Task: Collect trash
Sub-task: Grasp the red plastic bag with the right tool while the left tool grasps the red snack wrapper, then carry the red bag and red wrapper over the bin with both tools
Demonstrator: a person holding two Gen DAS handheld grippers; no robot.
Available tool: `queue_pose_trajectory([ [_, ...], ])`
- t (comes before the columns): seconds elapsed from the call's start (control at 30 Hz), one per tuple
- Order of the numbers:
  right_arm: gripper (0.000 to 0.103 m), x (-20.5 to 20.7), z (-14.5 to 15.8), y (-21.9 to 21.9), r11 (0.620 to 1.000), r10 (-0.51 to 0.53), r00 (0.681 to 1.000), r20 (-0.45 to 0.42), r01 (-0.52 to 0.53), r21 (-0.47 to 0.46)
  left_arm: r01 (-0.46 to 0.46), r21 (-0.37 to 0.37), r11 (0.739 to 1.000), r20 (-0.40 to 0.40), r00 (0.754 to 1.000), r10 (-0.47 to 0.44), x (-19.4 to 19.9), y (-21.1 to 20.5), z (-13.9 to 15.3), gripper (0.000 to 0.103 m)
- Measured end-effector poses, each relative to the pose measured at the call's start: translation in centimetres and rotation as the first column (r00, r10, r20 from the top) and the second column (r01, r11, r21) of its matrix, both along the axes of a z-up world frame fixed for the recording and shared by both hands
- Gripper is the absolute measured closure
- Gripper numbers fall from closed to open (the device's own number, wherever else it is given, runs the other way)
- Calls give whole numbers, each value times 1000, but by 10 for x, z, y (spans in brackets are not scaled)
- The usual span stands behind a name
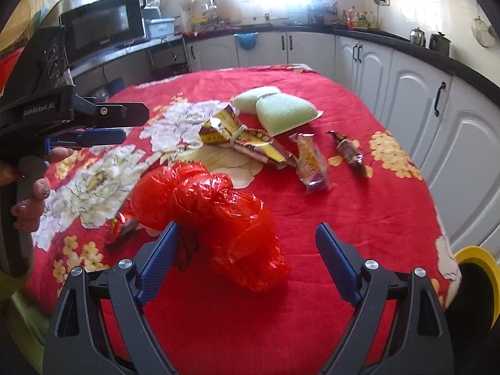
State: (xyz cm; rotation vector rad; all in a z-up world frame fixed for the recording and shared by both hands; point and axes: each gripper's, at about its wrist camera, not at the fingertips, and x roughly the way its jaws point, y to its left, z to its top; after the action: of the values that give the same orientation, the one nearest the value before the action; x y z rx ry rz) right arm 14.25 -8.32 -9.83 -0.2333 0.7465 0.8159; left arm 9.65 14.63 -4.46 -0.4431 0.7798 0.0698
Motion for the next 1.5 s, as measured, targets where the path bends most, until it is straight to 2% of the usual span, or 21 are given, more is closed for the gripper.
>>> queue_pose_trajectory([
  [0.07, 19, 3, -5, 4, 1000, 6, 1000, -3, -6, -11, 6, -22, 1000, -14, 1000, -6, 3, 1, -6, 30],
  [0.23, 31, 9, -12, 9, 1000, 16, 999, -33, -16, -2, 19, -73, 997, -43, 999, -22, 8, 1, -21, 39],
  [0.3, 47, 10, -15, 11, 1000, 26, 999, -39, -26, -1, 18, -85, 996, -53, 998, -23, 10, 1, -25, 39],
  [0.33, 51, 10, -17, 12, 999, 35, 998, -51, -35, 1, 16, -99, 995, -58, 998, -22, 12, 2, -28, 39],
  [0.4, 69, 8, -19, 13, 999, 42, 997, -57, -43, -9, 5, -117, 993, -71, 997, -14, 13, 3, -34, 43],
  [0.5, 85, 5, -20, 11, 999, 38, 999, -36, -39, -28, -4, -140, 990, -84, 996, -8, 14, 5, -40, 48],
  [0.53, 87, 4, -20, 9, 999, 32, 999, -30, -33, -35, -6, -145, 989, -86, 996, -7, 15, 5, -42, 50],
  [0.57, 88, 4, -19, 6, 999, 23, 999, -28, -24, -44, -8, -148, 989, -88, 996, -5, 15, 5, -43, 52],
  [0.87, 89, 10, -15, -31, 995, -93, 995, -40, 92, -22, -3, -164, 986, -118, 993, -17, 16, 4, -57, 88],
  [1.1, 90, 12, -11, -50, 989, -145, 988, -58, 146, 15, 23, -148, 989, -97, 995, -38, 14, -3, -52, 91],
  [1.5, 90, 9, 10, -68, 982, -177, 984, -31, 179, 57, 74, -80, 994, 4, 997, -74, 8, -31, -18, 92],
])
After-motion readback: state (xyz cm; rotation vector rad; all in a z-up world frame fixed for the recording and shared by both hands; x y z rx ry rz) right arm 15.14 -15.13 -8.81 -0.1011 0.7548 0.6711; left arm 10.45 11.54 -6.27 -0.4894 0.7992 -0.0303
